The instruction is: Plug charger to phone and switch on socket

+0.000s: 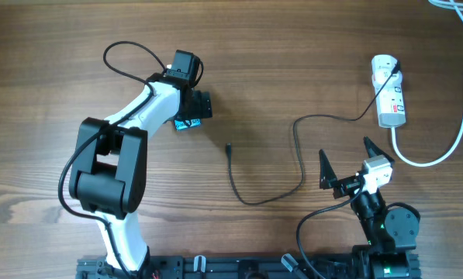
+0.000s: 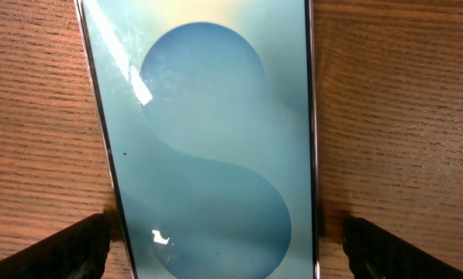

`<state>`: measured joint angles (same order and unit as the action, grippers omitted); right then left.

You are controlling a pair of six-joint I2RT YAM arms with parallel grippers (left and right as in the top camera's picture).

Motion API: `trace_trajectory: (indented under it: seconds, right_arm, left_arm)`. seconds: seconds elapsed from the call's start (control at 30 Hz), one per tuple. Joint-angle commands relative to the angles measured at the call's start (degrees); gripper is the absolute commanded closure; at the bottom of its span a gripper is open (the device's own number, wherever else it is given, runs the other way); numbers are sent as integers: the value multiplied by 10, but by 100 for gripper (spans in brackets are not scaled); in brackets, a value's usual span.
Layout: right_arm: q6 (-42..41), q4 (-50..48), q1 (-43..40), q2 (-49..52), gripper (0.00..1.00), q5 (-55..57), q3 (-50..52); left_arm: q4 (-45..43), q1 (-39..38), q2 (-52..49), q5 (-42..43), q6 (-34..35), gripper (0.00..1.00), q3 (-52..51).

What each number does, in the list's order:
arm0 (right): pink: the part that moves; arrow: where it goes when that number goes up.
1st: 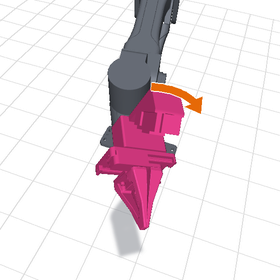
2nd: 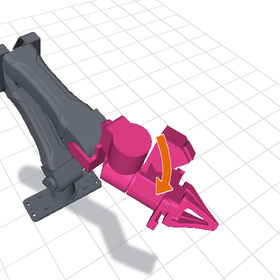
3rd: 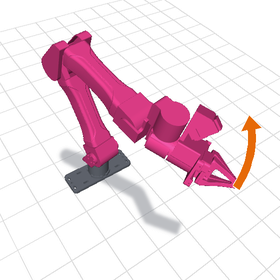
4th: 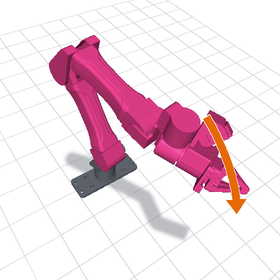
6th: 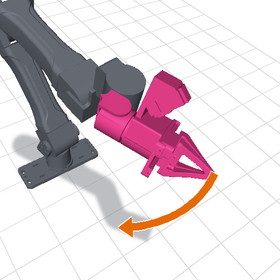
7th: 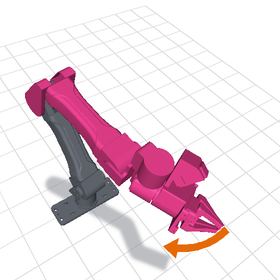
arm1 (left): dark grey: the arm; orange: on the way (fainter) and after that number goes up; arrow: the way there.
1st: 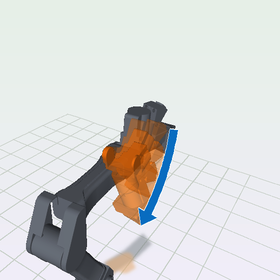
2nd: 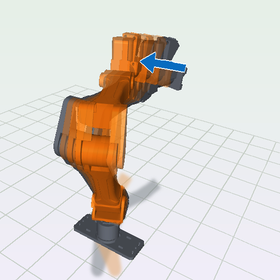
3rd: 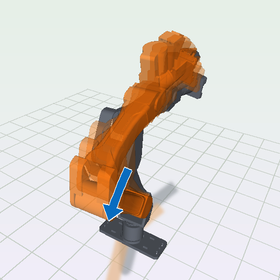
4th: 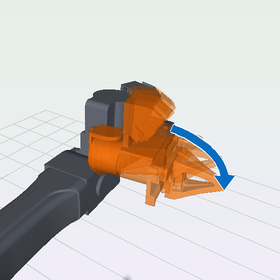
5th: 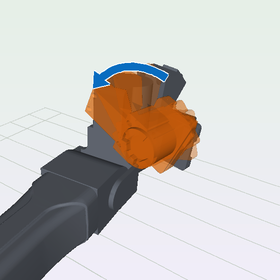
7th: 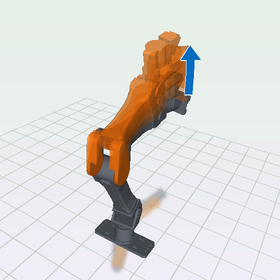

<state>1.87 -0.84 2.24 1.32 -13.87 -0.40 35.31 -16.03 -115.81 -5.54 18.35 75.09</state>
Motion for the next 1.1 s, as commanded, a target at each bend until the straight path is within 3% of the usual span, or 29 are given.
trace_trajectory:
  seconds: [0.0,0.47,0.6,0.93,1.07]
  right_arm:
    - [10,-2,-2,3,0,4,1]
    - [10,-2,-2,3,0,4,1]
    - [10,-2,-2,3,0,4,1]
    - [10,-2,-2,3,0,4,1]
    - [10,-2,-2,3,0,4,1]
  left_arm:
    - [2,1,-12,10,5,0,-17]
    - [2,1,-12,10,5,0,-17]
    - [-56,1,-12,10,5,0,-17]
    - [-83,5,27,26,3,0,5]
    - [-109,5,38,25,49,0,5]
